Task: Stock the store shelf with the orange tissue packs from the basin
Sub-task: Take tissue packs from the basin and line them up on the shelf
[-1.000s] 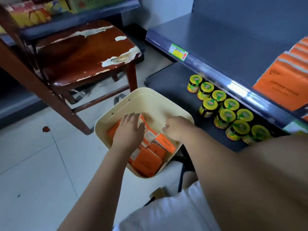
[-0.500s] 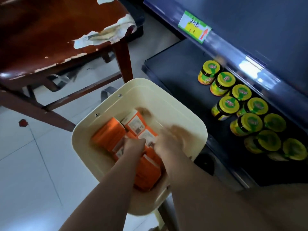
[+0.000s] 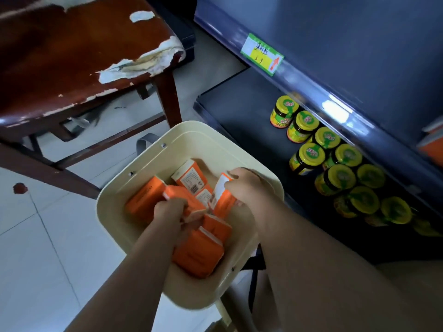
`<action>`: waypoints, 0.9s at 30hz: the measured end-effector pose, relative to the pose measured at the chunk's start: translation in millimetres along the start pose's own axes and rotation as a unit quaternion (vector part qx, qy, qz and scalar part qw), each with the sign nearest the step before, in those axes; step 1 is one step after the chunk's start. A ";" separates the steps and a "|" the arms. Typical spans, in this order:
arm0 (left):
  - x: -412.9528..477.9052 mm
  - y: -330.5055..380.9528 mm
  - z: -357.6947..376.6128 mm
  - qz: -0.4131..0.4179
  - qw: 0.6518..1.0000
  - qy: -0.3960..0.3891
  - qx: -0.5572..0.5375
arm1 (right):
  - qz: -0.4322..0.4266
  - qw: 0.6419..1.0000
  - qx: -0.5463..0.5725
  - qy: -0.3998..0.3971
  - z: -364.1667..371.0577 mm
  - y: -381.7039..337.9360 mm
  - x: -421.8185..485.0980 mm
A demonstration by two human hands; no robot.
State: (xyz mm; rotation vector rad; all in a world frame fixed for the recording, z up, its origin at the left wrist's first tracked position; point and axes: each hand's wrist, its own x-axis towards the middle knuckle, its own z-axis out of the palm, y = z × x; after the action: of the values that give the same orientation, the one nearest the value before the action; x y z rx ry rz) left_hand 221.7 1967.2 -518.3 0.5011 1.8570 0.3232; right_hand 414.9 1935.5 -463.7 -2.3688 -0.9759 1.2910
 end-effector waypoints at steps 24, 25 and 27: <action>-311.2 83.7 18.9 0.357 0.826 -0.377 -0.218 | -0.250 0.808 0.517 0.131 -247.9 -12.9 -253.9; -327.7 88.8 25.9 0.356 0.818 -0.394 -0.220 | -0.251 0.794 0.536 0.142 -261.0 -7.4 -263.4; -359.7 99.2 40.3 0.365 0.803 -0.416 -0.220 | -0.257 0.766 0.566 0.162 -284.7 4.2 -280.0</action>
State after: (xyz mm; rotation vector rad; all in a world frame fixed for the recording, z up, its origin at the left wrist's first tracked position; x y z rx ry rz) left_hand 378.4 1876.8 -189.5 0.8485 0.6310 0.8658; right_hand 545.4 1766.3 -126.4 -1.1763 -0.4262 0.8006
